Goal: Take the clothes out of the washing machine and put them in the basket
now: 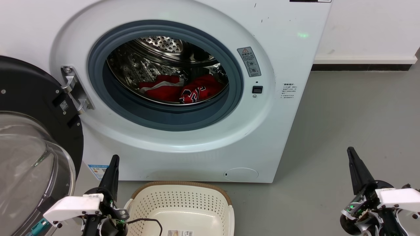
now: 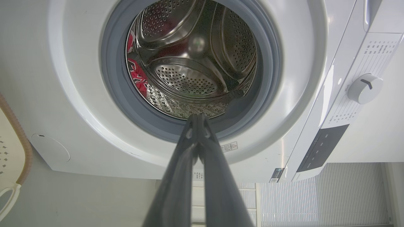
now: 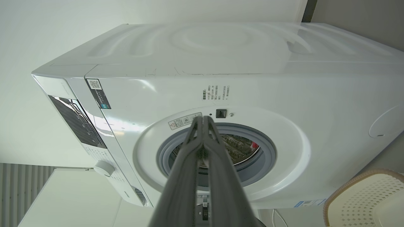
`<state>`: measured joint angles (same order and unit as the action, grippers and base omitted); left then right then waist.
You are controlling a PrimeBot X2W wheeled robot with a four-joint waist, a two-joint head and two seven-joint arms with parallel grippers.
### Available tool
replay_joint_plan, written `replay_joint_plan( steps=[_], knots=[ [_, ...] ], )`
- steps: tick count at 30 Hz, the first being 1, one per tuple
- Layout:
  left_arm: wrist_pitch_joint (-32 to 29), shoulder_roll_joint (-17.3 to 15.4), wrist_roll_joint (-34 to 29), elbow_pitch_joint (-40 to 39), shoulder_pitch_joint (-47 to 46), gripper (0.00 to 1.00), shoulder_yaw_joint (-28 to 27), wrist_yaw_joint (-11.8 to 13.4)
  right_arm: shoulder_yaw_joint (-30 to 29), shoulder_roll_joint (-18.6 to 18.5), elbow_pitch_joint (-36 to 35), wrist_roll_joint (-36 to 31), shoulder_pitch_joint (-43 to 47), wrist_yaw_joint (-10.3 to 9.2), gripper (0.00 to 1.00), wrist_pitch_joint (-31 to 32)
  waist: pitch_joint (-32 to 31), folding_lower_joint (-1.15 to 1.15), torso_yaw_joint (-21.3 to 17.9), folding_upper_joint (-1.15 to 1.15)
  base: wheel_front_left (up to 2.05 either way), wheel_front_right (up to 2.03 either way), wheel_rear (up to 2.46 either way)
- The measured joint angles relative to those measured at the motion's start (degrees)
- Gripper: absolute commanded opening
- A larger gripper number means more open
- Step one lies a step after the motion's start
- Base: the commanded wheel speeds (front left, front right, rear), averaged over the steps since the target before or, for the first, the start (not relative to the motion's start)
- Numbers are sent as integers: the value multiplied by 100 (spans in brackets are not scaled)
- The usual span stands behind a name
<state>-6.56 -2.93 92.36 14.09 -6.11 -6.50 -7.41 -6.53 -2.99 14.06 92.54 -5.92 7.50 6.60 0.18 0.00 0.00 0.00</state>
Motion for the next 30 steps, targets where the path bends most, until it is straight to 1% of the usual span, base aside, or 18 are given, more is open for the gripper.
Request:
replay_joint_plan(
  steps=[29, 30],
  knots=[
    [0, 0, 0, 0, 0, 0, 0, 0, 0, 0, 0, 0, 0, 0, 0, 0, 0, 0, 0, 0, 0, 0, 0],
    [0, 0, 0, 0, 0, 100, 0, 0, 0, 0, 0, 0, 0, 0, 100, 0, 0, 0, 0, 0, 0, 0, 0]
  ],
)
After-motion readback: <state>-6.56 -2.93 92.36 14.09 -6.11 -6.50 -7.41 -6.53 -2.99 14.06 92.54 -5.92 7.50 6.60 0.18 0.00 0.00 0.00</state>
